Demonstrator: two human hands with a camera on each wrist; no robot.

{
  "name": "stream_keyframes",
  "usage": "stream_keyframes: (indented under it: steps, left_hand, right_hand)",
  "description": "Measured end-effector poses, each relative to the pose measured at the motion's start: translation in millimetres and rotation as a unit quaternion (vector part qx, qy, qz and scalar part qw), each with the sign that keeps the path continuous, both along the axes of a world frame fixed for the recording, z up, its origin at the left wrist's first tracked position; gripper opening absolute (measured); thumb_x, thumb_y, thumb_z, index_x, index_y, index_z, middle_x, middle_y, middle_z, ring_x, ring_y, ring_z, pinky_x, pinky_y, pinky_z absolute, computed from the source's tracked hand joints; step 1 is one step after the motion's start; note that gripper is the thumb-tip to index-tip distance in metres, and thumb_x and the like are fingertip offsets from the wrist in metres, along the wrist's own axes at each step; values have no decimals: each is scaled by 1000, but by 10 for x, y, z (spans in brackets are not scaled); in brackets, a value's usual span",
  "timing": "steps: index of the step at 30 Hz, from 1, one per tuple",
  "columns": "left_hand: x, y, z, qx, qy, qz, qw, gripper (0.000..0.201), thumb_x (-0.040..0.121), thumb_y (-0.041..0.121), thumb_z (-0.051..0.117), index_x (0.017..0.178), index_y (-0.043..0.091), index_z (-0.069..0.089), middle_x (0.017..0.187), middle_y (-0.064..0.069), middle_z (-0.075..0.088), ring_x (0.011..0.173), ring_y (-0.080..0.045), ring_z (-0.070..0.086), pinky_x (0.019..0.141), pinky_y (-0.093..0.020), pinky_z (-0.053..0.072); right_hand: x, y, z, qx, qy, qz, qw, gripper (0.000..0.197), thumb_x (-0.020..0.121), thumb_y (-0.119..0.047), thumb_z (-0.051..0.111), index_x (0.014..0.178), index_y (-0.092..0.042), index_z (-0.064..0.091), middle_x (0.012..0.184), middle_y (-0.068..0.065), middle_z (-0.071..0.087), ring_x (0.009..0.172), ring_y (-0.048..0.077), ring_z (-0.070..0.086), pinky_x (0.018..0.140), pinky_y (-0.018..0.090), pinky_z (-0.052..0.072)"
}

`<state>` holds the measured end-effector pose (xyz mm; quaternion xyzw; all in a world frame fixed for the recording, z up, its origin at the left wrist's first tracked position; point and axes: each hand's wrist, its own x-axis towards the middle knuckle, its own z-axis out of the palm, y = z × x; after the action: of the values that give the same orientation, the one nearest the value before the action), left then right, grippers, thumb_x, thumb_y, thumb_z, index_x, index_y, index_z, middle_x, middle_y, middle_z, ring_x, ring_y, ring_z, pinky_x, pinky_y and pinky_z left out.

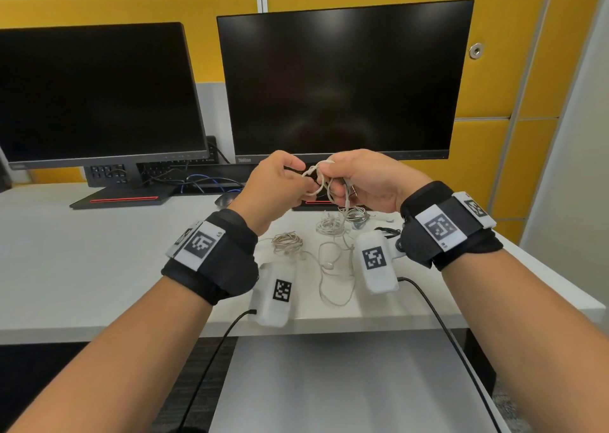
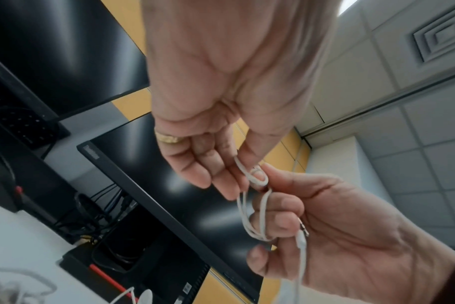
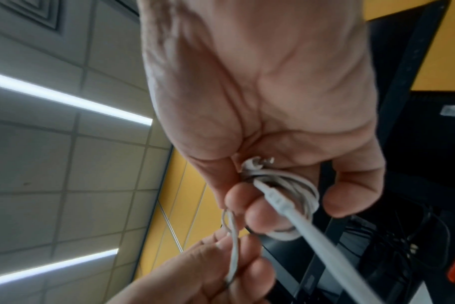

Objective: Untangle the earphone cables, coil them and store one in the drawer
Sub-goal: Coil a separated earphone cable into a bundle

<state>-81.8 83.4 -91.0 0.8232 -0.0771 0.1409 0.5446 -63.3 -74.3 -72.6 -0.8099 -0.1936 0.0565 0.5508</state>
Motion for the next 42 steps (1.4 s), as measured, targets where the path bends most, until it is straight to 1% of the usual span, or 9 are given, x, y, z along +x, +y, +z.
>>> stream_keyframes:
  steps: [5, 11, 14, 18, 24, 29, 31, 36, 42]
  left_hand:
    - [11, 67, 22, -41, -52, 38, 997, 10, 93, 11, 59, 85, 17, 63, 92, -6, 67, 87, -17, 64, 72, -23, 54]
    - [-39, 80, 26, -169, -45, -51, 983, 13, 101, 10, 44, 99, 18, 54, 80, 0, 55, 70, -10, 57, 67, -21, 51]
    - [-55, 106, 45, -83, -68, -55, 993, 12, 100, 10, 45, 100, 17, 54, 75, 0, 52, 63, -8, 49, 56, -15, 46]
    - [-43, 129, 35, -15, -56, -39, 998, 13, 98, 9, 47, 97, 20, 55, 74, 0, 54, 60, -8, 48, 51, -14, 42]
    - [-6, 109, -43, 88, -79, -2, 993, 4, 94, 17, 56, 93, 18, 59, 74, -1, 59, 65, -11, 53, 62, -23, 45]
    - [-12, 132, -36, 173, -76, -11, 982, 10, 97, 23, 53, 91, 23, 61, 81, -1, 66, 78, -14, 62, 69, -25, 52]
    - [-18, 147, -34, 135, -68, -34, 988, 10, 96, 19, 55, 92, 20, 64, 84, -3, 68, 77, -11, 64, 65, -19, 54]
    - [-4, 181, -56, -113, -60, -43, 991, 11, 92, 14, 63, 89, 6, 71, 89, -9, 67, 82, -14, 64, 64, -17, 53]
    - [-47, 75, -44, -239, -52, -80, 966, 11, 94, 15, 60, 86, 13, 67, 81, 0, 66, 82, -11, 62, 72, -22, 52]
  right_hand:
    - [7, -53, -4, -45, -33, -38, 998, 19, 98, -18, 55, 92, -7, 69, 52, -2, 44, 56, 14, 42, 61, 29, 39]
    - [-17, -2, -30, -98, -53, -31, 993, 18, 94, -16, 62, 84, -3, 70, 50, -1, 44, 54, 15, 39, 59, 29, 39]
    - [6, -46, -40, -73, -44, -27, 996, 26, 98, -22, 56, 95, -2, 72, 53, -2, 46, 57, 14, 42, 66, 33, 40]
    - [33, -95, -24, -37, -21, -36, 998, 29, 102, -23, 48, 94, -8, 71, 58, -1, 51, 60, 14, 50, 74, 36, 45]
    - [-6, -82, 20, 22, -19, -6, 1000, 28, 101, -16, 44, 83, -7, 64, 56, 1, 46, 61, 14, 50, 66, 28, 45]
    - [-6, -106, 38, 44, -31, -13, 998, 30, 102, -18, 43, 83, -7, 64, 57, 1, 42, 59, 14, 48, 70, 32, 43]
    - [-5, -130, 36, 65, -20, -22, 997, 30, 102, -18, 44, 84, -6, 64, 56, 0, 39, 56, 12, 43, 66, 29, 42]
    - [-22, -193, 56, 87, 26, -11, 996, 28, 102, -20, 45, 81, -10, 61, 53, -4, 34, 49, 10, 32, 61, 27, 45]
    - [-14, -129, 47, 125, 72, -34, 989, 30, 103, -19, 42, 75, -13, 53, 49, -5, 34, 42, 9, 32, 59, 30, 49]
